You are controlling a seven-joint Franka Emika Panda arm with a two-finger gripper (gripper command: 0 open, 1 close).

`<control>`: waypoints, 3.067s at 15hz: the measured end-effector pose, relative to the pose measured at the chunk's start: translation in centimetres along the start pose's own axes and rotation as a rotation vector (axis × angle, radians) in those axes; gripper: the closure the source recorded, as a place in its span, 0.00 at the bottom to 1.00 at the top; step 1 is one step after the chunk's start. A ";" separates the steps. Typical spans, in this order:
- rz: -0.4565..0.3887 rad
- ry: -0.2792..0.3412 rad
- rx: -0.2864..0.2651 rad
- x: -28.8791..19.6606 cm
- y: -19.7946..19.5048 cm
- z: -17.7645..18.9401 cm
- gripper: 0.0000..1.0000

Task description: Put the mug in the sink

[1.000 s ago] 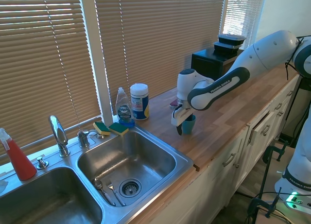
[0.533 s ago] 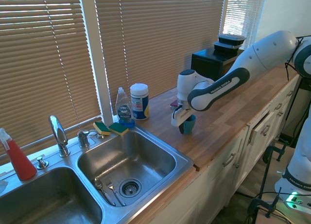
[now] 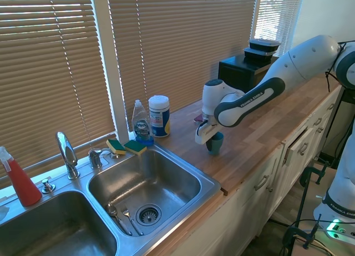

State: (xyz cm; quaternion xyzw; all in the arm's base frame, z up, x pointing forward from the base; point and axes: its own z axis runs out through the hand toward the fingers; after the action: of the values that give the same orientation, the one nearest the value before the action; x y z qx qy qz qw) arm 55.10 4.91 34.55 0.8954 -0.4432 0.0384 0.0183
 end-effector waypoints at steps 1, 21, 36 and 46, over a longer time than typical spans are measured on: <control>0.002 0.005 0.006 0.1 0.0 -0.4 1.00; -0.182 0.056 0.035 -10.9 -23.9 -1.6 1.00; -0.207 -0.059 -0.073 -10.9 -28.8 15.9 0.00; -0.208 -0.053 -0.049 -11.4 -29.7 14.7 0.00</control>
State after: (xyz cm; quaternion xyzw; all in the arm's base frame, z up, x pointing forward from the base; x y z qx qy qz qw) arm 72.63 30.93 19.00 0.9365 -0.3491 0.0017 0.0323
